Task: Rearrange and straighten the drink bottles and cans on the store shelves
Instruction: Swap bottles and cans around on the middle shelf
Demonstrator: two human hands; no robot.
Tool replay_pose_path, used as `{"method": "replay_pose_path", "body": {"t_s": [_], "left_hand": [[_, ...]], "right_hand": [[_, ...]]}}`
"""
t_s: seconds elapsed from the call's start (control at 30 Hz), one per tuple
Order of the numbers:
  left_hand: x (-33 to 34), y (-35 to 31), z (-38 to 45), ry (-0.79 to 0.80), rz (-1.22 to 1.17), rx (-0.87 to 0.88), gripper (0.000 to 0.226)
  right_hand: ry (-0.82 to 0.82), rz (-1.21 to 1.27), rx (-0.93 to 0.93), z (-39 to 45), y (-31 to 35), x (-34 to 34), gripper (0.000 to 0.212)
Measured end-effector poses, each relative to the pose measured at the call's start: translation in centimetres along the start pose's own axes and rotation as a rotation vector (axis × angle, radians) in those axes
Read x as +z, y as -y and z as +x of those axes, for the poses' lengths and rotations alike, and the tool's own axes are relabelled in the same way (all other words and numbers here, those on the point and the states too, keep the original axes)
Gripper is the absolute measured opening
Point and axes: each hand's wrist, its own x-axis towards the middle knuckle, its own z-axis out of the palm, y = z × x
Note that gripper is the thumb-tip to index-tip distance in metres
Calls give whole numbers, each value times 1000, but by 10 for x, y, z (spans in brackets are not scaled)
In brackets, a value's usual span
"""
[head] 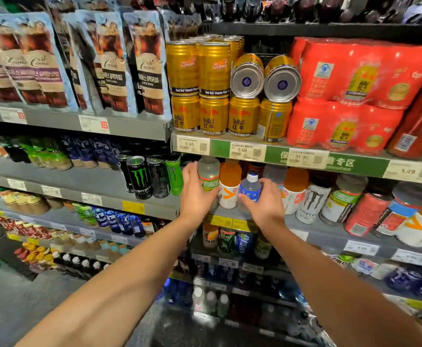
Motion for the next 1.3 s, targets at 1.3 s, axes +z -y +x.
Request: {"method": "replay_pose_path", "body": {"t_s": [1.3], "left_hand": [[25, 16, -21, -76, -245, -91, 63]], "right_hand": [[-321, -49, 201, 13, -78, -77, 30]]}}
